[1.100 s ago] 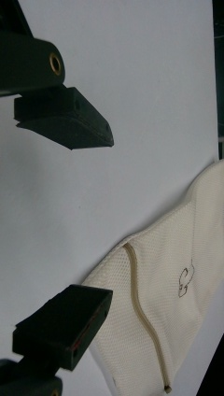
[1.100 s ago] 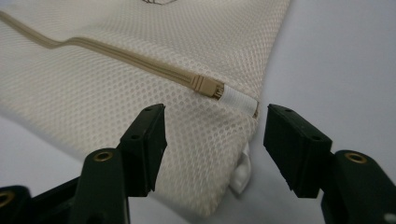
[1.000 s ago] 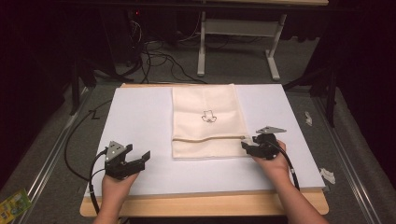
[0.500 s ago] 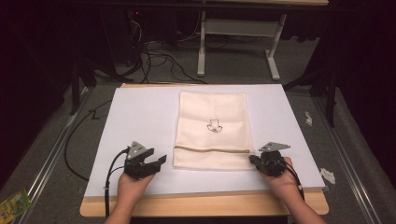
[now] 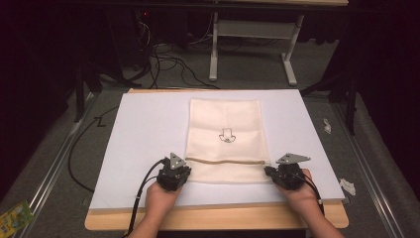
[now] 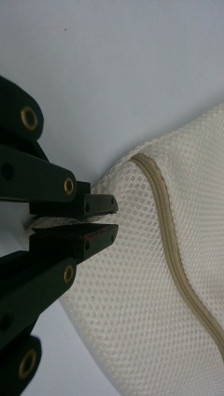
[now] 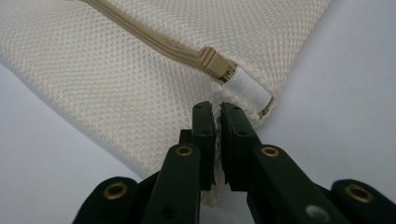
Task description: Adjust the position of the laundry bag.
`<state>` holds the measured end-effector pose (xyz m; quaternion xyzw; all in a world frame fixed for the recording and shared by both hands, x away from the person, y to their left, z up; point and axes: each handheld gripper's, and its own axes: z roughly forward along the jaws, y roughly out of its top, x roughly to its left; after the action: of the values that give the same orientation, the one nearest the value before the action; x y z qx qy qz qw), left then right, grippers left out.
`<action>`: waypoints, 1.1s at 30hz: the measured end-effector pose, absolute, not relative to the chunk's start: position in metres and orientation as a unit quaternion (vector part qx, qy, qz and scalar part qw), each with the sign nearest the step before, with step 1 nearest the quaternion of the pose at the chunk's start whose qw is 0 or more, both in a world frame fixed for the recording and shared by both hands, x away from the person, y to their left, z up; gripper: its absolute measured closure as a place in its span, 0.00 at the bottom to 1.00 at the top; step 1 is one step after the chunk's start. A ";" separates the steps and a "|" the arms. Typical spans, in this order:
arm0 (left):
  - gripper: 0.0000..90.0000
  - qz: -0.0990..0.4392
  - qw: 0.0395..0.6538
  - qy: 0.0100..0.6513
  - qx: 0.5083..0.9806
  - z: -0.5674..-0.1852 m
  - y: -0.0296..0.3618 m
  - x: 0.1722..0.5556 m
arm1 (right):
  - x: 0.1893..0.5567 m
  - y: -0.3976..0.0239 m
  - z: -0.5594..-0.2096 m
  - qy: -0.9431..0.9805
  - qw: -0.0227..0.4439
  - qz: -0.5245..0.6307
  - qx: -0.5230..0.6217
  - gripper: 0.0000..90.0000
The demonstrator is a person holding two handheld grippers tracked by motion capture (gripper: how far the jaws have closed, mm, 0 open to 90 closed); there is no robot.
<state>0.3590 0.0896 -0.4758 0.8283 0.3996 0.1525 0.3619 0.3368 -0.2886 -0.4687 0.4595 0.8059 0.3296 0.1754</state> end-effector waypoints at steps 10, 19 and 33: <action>0.95 0.146 0.335 0.351 0.862 -0.470 0.090 0.323 | 0.306 -0.291 -0.466 0.818 0.156 0.324 0.450 0.92; 0.79 0.165 0.363 0.343 0.850 -0.464 0.095 0.325 | 0.306 -0.303 -0.461 0.789 0.162 0.356 0.474 0.78; 0.51 0.167 0.447 0.383 0.791 -0.458 0.114 0.334 | 0.332 -0.304 -0.467 0.769 0.145 0.358 0.509 0.74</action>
<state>0.3339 0.1140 -0.4579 0.7910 0.3826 0.1669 0.4474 0.3323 -0.3041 -0.4672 0.5086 0.7694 0.3583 0.1452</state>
